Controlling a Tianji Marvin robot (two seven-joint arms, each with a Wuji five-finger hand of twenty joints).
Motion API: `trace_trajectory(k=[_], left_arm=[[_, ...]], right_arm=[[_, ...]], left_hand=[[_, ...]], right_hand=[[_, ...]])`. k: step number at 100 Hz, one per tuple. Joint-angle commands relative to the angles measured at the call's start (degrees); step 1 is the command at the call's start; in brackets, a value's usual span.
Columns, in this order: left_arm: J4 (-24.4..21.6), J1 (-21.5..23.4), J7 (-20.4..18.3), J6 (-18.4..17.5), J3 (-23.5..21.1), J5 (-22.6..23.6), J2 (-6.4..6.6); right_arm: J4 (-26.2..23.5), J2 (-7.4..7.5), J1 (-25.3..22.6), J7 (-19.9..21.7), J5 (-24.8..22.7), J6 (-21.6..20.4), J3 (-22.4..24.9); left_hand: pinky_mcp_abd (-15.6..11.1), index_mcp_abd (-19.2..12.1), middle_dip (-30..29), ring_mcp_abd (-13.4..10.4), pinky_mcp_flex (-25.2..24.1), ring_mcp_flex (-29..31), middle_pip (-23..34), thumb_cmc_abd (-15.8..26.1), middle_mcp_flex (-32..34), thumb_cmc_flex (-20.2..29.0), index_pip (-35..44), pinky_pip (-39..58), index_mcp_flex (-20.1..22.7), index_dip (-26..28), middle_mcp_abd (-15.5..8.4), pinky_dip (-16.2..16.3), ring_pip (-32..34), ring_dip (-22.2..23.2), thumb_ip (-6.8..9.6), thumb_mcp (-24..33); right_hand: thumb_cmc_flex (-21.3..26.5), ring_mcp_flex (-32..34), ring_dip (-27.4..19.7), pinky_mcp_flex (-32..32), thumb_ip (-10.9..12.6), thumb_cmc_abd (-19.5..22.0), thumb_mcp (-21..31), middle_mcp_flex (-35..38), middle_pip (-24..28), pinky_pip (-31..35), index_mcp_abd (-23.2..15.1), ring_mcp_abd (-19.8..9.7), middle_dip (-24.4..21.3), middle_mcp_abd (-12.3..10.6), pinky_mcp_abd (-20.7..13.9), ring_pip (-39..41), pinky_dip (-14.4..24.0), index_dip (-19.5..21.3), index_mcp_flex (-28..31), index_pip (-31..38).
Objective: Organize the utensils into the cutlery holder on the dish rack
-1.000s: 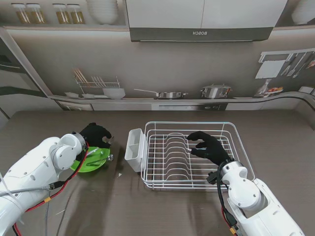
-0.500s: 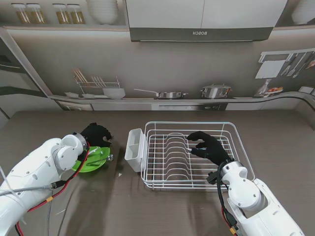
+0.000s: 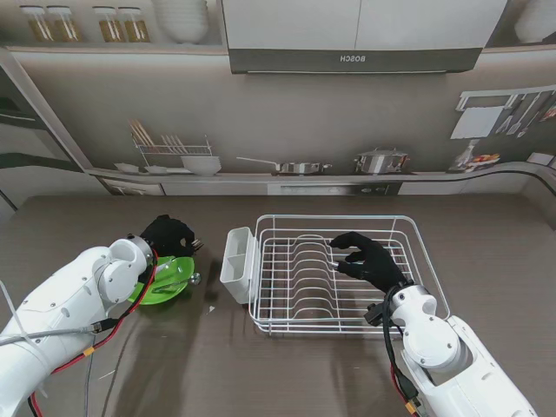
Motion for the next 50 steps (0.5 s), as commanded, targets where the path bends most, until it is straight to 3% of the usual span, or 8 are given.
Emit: trace_trajectory(k=[1,11,50], left_arm=[[0.3,0.04,-0.54,-0.1,0.12,0.06,-0.39],[0.71,0.0,0.1,-0.25,0.18,-0.09,-0.51],[1.67,0.11,1.69,-1.02,-0.18,-0.35,-0.7]], right_arm=[[-0.36,-0.2,-0.37,0.82,0.06,0.06,-0.15],[-0.32,-0.21,-0.36,0.8,0.11,0.05,-0.19],[-0.22,-0.25,-0.3,0.86,0.44,0.23,-0.29]], left_hand=[[1.02,-2.87,0.91,-0.64,0.61,0.92,0.68,-0.89,1.77,4.01,2.76,-0.41,2.51,0.72,-0.8,1.17,1.05,0.56,-0.92,0.63],[0.99,-3.22,1.39,-0.67,1.16,1.45,1.08,-0.17,2.49,4.82,6.78,-0.4,2.87,-1.21,-1.13,0.98,1.78,0.41,-0.95,0.89],[0.23,-2.12,3.84,-1.37,3.08,3.76,4.22,1.38,5.24,6.62,11.92,0.57,3.53,0.28,-2.49,0.94,3.67,0.78,-0.95,1.27]], right_hand=[[-1.7,-0.4,-0.15,-0.47,1.43,1.2,-0.16,-0.13,-0.56,-0.11,-0.26,-1.13,-0.56,0.08,-2.23,0.47,0.8,-1.3,-0.78,-0.28],[-1.67,-0.43,-0.16,-0.54,1.45,1.28,-0.14,-0.2,-0.6,-0.14,-0.19,-1.07,-0.57,0.23,-2.25,0.47,0.79,-1.3,-0.78,-0.28],[-1.72,-0.4,-0.14,-0.59,1.51,1.93,-0.11,-0.2,-0.58,-0.13,-0.21,-1.06,-0.56,0.19,-2.32,0.55,0.77,-1.32,-0.82,-0.33]])
